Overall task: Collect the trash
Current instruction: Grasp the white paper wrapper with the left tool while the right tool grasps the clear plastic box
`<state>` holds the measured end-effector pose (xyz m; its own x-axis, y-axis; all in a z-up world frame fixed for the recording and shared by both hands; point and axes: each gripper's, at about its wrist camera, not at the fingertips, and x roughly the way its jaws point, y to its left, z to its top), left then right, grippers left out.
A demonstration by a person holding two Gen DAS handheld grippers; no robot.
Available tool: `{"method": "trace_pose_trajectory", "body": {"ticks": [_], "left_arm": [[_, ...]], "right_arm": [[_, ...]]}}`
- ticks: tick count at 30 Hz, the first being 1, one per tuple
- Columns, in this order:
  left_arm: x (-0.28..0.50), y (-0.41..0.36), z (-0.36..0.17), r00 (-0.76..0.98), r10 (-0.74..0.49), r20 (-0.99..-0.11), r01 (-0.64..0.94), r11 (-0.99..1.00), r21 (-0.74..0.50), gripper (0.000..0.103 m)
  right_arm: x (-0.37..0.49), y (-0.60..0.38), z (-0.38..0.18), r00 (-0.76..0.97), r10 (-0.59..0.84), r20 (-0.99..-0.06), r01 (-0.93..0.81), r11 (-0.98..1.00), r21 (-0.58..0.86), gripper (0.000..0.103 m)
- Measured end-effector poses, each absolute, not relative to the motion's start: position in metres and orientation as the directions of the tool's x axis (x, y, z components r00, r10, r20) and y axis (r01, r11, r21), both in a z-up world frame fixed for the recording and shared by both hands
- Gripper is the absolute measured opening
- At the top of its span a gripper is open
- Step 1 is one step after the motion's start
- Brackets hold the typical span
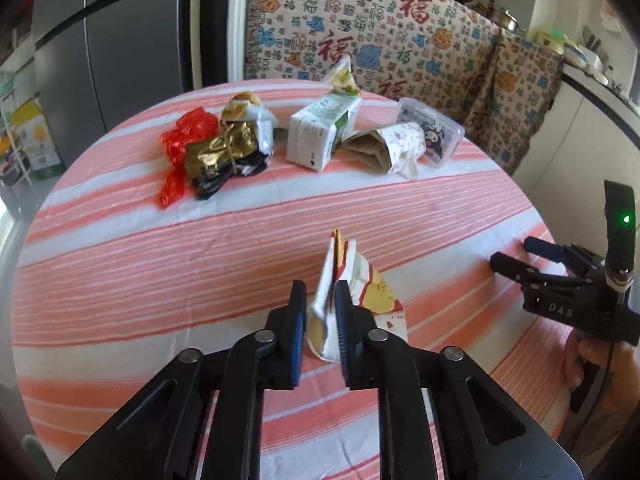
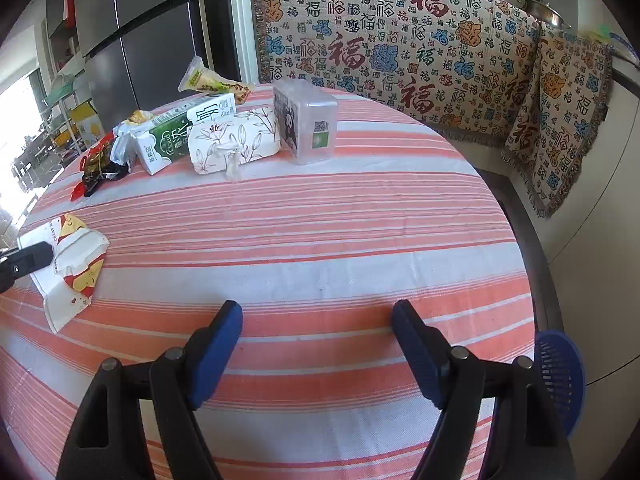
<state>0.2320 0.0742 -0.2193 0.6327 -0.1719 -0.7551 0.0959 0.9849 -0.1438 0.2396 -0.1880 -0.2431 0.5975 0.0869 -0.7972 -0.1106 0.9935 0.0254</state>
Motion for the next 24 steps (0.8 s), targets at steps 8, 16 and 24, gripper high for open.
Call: {"method": "trace_pose_trajectory", "body": {"ticks": [8,16,24], "left_arm": [[0.237,0.064,-0.231,0.633,-0.179,-0.753,0.127,0.984,-0.127,0.039],[0.236,0.061,-0.231,0.631,-0.171,-0.757,0.131,0.985,-0.113,0.039],[0.238,0.063,-0.232,0.626,-0.18,-0.759,0.141,0.983,-0.117,0.039]], "right_arm": [[0.239,-0.188,-0.243,0.597,0.09,-0.797,-0.111,0.993,0.029,0.079],[0.286,-0.212,-0.233,0.581,0.136,-0.802,-0.134,0.988,0.071,0.079],[0.361,-0.179,-0.212,0.591,0.163,-0.79,-0.294,0.956,-0.022,0.078]]}}
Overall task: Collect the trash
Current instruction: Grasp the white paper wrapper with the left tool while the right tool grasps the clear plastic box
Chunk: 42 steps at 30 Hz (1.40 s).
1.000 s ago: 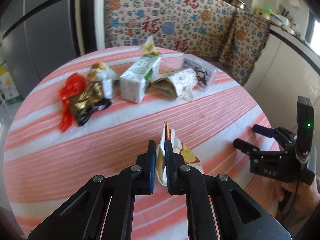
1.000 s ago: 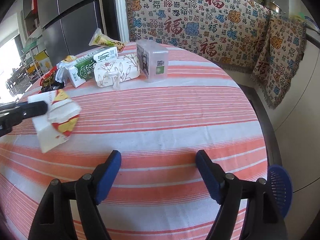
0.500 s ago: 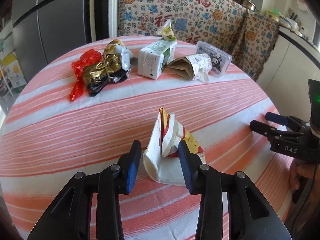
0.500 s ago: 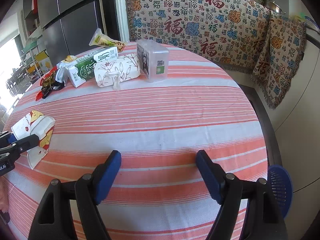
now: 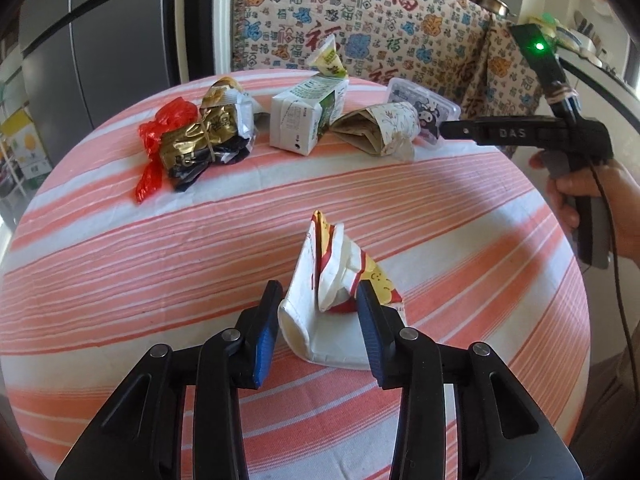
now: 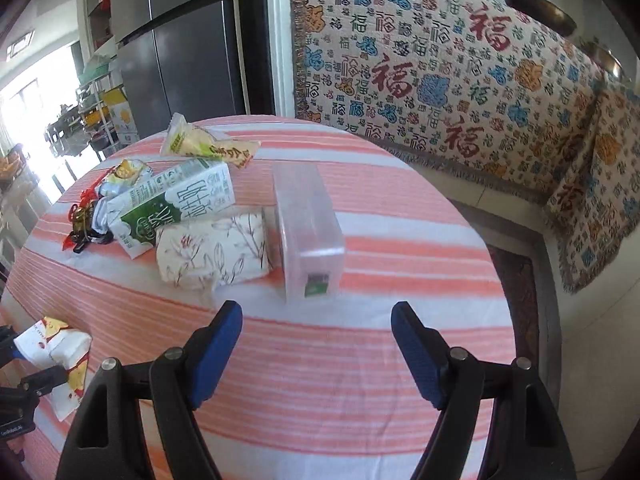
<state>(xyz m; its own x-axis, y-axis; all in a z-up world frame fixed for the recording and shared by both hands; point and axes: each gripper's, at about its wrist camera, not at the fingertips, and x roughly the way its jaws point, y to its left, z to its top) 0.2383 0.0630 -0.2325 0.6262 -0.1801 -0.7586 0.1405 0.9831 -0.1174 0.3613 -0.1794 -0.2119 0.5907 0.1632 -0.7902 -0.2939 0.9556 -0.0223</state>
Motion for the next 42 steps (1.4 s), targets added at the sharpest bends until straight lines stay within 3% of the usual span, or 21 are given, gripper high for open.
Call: {"method": "trace_pose_trajectory", "body": {"ticks": [2,4,6,7,17,21,22,23,24,31,38,42], "left_arm": [[0.238,0.063,-0.233,0.627,-0.181,-0.758,0.141,0.983,-0.118,0.039],[0.239,0.064,-0.233,0.625,-0.186,-0.758,0.142,0.982,-0.124,0.039],[0.24,0.064,-0.233,0.625,-0.19,-0.757,0.143,0.981,-0.129,0.039],[0.24,0.064,-0.233,0.625,-0.189,-0.758,0.143,0.982,-0.126,0.039],[0.227,0.058,-0.23,0.623,-0.172,-0.763,0.145,0.984,-0.103,0.038],[0.219,0.059,-0.23,0.615,-0.19,-0.766,0.151,0.981,-0.122,0.058],[0.217,0.06,-0.23,0.612,-0.193,-0.767,0.154,0.98,-0.123,0.06],[0.216,0.062,-0.23,0.609,-0.195,-0.769,0.158,0.98,-0.124,0.06],[0.215,0.063,-0.23,0.606,-0.197,-0.77,0.162,0.979,-0.123,0.06],[0.217,0.077,-0.223,0.605,-0.243,-0.758,0.17,0.97,-0.175,0.064],[0.226,0.077,-0.215,0.581,-0.301,-0.756,0.222,0.952,-0.209,0.063],[0.235,0.075,-0.215,0.556,-0.299,-0.775,0.229,0.952,-0.202,0.059]], "right_arm": [[0.376,-0.169,-0.216,0.578,0.131,-0.805,-0.309,0.949,-0.067,0.078],[0.386,-0.164,-0.22,0.574,0.102,-0.812,-0.314,0.944,-0.104,0.07],[0.392,-0.165,-0.224,0.558,0.111,-0.822,-0.31,0.947,-0.082,0.043],[0.391,-0.168,-0.224,0.548,0.148,-0.823,-0.309,0.95,-0.035,0.038],[0.258,-0.171,-0.202,0.57,0.167,-0.804,-0.238,0.971,0.033,0.033],[0.217,-0.164,-0.21,0.57,0.154,-0.807,-0.208,0.977,0.039,0.038],[0.214,-0.162,-0.215,0.563,0.141,-0.814,-0.204,0.979,0.029,0.045],[0.213,-0.161,-0.22,0.551,0.138,-0.823,-0.198,0.98,0.032,0.061],[0.212,-0.162,-0.225,0.538,0.149,-0.83,-0.192,0.98,0.051,0.065],[0.218,-0.158,-0.224,0.522,0.126,-0.844,-0.195,0.98,0.026,0.067],[0.235,-0.171,-0.191,0.444,0.19,-0.876,-0.218,0.971,0.101,0.067],[0.261,-0.167,-0.184,0.368,0.187,-0.911,-0.229,0.968,0.106,0.067]]}}
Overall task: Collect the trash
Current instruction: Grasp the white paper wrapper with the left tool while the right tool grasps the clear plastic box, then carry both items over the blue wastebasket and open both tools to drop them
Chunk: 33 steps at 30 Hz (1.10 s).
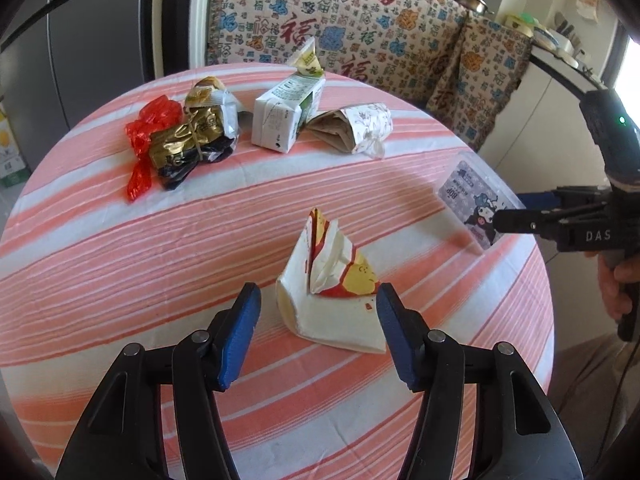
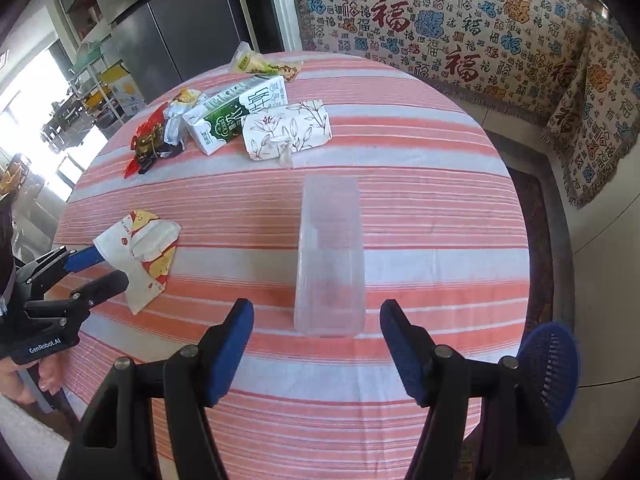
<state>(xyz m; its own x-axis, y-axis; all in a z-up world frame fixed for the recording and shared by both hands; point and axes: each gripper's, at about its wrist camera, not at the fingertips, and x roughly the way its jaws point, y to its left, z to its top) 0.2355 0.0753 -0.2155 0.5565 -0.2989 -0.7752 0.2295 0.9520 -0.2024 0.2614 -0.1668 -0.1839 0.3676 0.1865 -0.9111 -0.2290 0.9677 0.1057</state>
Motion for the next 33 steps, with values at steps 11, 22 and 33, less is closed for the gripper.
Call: {"method": "trace_pose_trajectory", "body": {"ticks": [11,22,33], "left_arm": [[0.241,0.08,-0.218,0.528,-0.299,-0.795,0.209,0.953,-0.22,0.007],[0.224,0.055,-0.173,0.59,-0.34,-0.732,0.223,0.94,-0.257,0.005],[0.227,-0.05,-0.137,0.554,-0.445,-0.704,0.362,0.89,-0.278,0.005]], "right_arm": [[0.297,-0.163,-0.19,0.279,0.136,-0.951,-0.205,0.976,0.079,0.032],[0.262,-0.191,-0.147,0.368,0.191,-0.91,-0.2,0.972,0.124,0.032],[0.228,-0.272,-0.131,0.421,0.176,-0.89,-0.103,0.984,0.146,0.032]]}}
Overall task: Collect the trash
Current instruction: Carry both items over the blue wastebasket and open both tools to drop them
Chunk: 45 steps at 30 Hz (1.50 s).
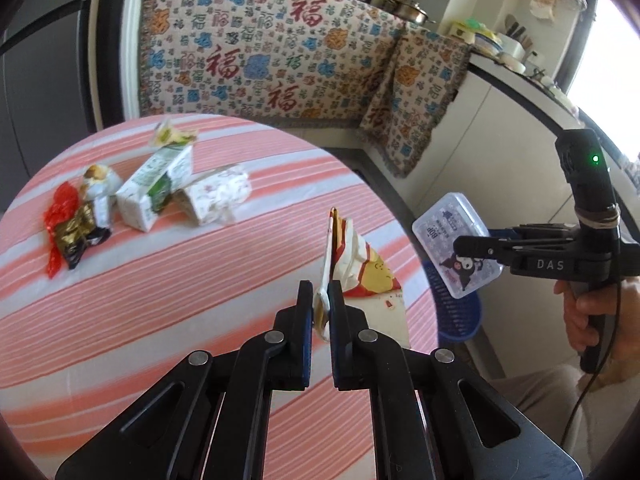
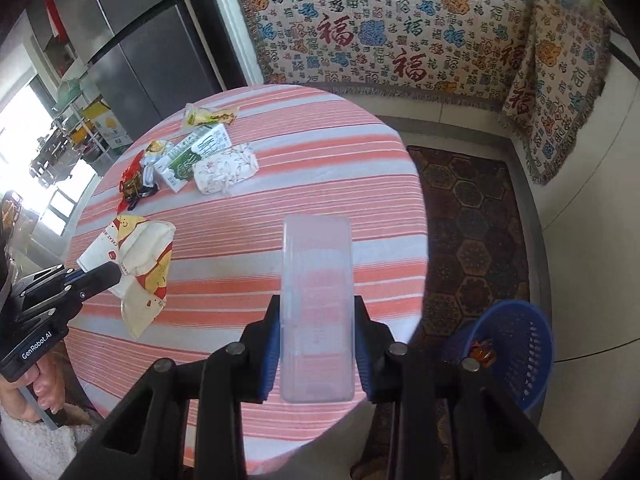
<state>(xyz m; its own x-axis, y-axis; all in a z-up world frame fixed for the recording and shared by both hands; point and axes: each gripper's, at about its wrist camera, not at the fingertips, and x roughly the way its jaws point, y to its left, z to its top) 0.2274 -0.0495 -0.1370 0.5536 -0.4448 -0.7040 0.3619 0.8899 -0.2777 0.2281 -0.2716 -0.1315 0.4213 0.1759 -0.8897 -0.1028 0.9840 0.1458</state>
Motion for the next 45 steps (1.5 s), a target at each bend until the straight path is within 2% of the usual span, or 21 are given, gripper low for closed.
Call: {"method": "trace_pose_trajectory", "body": {"ticks": [12,25,34,45], "left_arm": [[0.24,-0.214,-0.133,0.452,-0.555,-0.698,0.538,0.794,-0.283,0.005],[0.259,-0.359,-0.188,0.349,-0.564,-0.749,0.603,0.747,-0.281,0.005],[0.268,-0.411,-0.228,0.313,-0.535,-0.785,0.62,0.741,-0.258,0.005],[0.273,-0.455,-0.269,0.281,-0.502,-0.818,0.634,0.737,-0.235,0.006]], "right_arm": [[0.19,-0.433,-0.154,0.435,0.01,-0.9,0.179,0.979,0.097,0.032],[0.164,-0.567,-0.218,0.4,-0.119,-0.909,0.399,0.915,0.056,0.032],[0.164,-0.611,-0.268,0.366,-0.113,-0.924,0.457,0.886,0.073,0.032],[0.167,-0.639,-0.297,0.349,-0.091,-0.933,0.503,0.858,0.105,0.032]]}}
